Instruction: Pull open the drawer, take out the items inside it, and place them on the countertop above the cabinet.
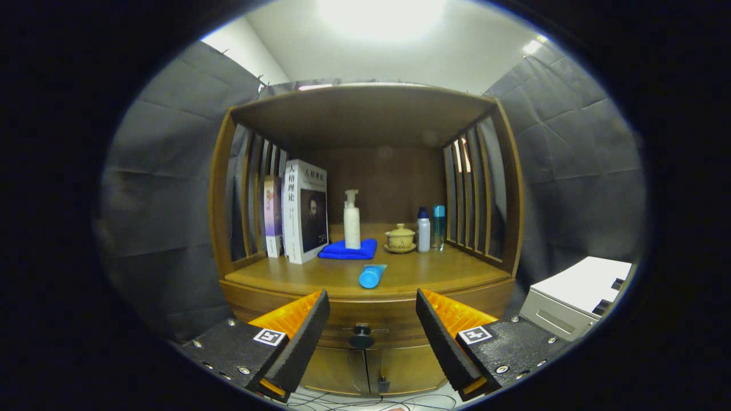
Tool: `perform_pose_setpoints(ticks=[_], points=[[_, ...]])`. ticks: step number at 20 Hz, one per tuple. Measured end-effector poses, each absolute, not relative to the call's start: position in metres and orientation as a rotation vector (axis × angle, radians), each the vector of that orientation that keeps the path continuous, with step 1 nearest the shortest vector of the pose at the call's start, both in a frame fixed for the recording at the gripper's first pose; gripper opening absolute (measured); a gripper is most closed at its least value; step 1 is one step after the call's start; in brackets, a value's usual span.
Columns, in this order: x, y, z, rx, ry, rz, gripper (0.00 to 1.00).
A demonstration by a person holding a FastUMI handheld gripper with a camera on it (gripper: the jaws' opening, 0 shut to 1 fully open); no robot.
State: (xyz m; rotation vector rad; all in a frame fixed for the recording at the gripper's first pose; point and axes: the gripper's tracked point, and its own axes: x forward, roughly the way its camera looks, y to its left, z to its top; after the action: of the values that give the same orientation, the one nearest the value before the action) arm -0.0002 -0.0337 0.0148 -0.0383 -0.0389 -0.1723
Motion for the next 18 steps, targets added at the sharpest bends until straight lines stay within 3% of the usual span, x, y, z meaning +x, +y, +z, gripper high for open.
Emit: perform_pose_setpoints(ticks=[6, 18], points=[[-0.037, -0.039, 0.030, 0.013, -0.062, -0.180, 0.94], [-0.045, -0.021, 0.021, 0.003, -0.047, -0.130, 0.93]])
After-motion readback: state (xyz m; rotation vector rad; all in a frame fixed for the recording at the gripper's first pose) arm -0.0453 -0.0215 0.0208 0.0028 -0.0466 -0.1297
